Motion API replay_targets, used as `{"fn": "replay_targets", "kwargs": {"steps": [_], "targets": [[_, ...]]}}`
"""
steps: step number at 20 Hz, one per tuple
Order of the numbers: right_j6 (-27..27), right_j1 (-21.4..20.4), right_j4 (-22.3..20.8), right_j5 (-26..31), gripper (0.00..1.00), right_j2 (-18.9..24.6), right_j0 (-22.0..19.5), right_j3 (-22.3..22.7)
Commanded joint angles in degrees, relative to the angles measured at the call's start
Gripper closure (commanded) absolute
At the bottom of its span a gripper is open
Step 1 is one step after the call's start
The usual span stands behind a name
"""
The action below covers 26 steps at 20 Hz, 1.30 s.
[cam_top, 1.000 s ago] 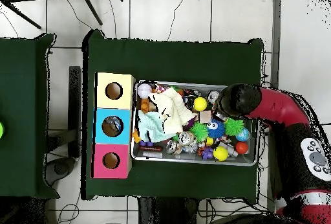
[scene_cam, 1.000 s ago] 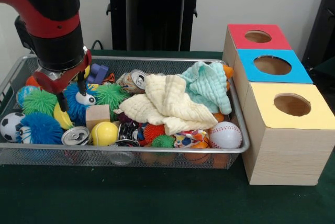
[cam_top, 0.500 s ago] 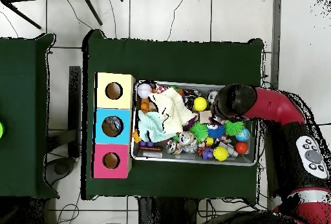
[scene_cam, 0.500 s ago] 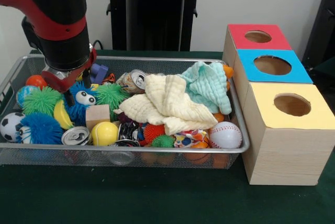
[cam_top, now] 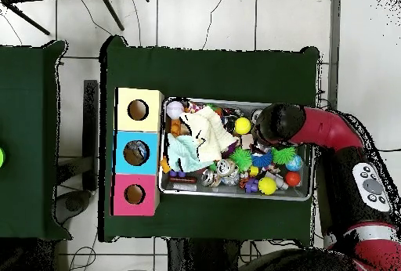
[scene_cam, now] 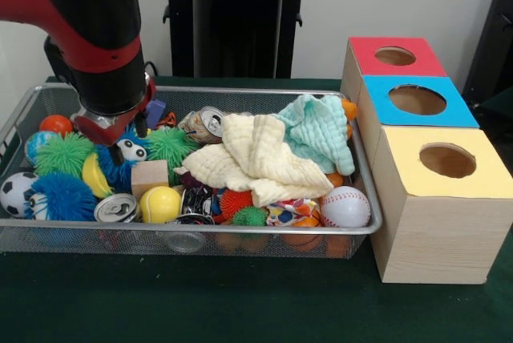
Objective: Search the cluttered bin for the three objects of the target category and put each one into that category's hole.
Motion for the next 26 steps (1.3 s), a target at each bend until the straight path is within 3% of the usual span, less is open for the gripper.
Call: {"fn": "replay_targets", "kwargs": {"steps": [1,10,21,26], "targets": [[0.78,3.54,-4.16,-0.15,0.00,-0.14,0.60,2.80],[1.08,2.77,-7.54,-0.80,0.00,-2.04,1.64,2.79],[-3.74,3.05,-12.84,-1.54,0.00,-1.94,-0.54,-0.47],[-3.40,3.19,-13.67,-2.38,0.00,-1.43,-1.71,0.00]]}}
